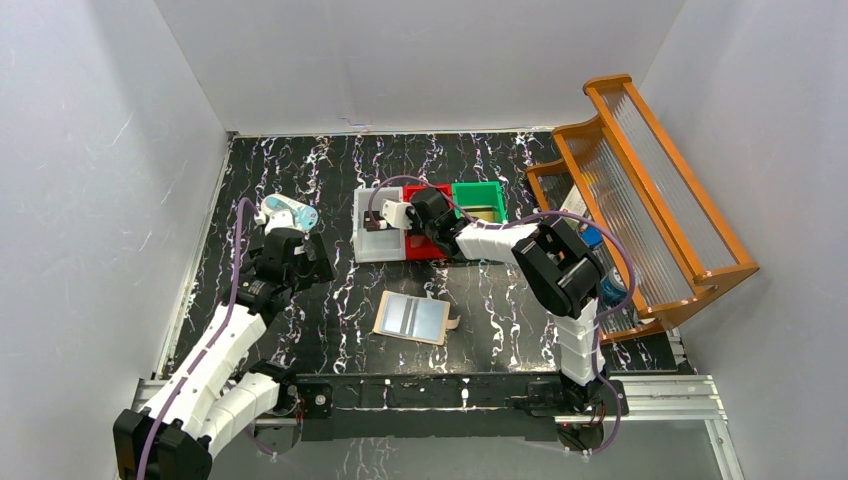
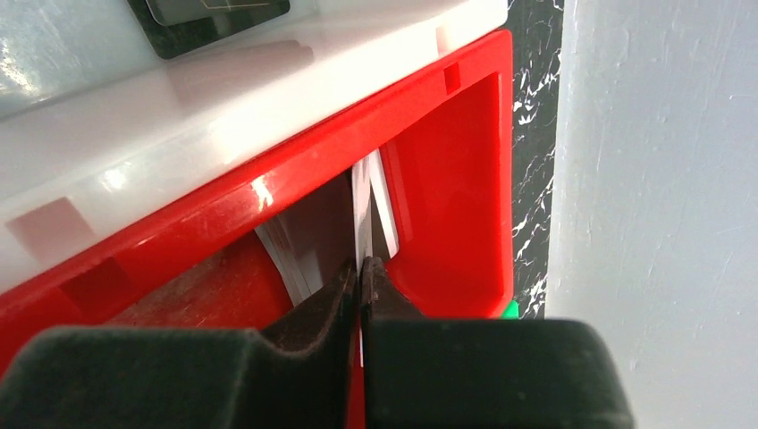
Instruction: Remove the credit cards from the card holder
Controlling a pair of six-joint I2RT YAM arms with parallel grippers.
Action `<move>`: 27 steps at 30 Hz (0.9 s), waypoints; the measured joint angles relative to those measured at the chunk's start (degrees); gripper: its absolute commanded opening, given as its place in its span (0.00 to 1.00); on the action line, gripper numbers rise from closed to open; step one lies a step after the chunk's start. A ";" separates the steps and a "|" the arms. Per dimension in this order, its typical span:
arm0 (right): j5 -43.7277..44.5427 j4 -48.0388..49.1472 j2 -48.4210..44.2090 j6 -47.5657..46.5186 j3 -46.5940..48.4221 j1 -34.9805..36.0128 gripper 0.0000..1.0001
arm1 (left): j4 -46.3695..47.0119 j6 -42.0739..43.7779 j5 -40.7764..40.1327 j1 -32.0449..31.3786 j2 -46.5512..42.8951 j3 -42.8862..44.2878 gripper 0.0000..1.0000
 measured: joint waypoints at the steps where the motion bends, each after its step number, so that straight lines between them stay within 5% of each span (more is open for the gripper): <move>1: -0.02 0.00 0.00 -0.02 0.00 0.00 0.17 | 0.00 0.02 0.07 0.00 0.11 0.00 0.98; 14: -0.48 -0.50 -0.42 0.66 0.35 -0.02 0.38 | 0.02 0.04 0.52 0.00 1.01 0.00 0.98; 27: -2.23 -0.28 -9.99 6.40 -3.56 -0.02 0.44 | 0.02 0.17 0.96 0.00 1.01 0.00 0.98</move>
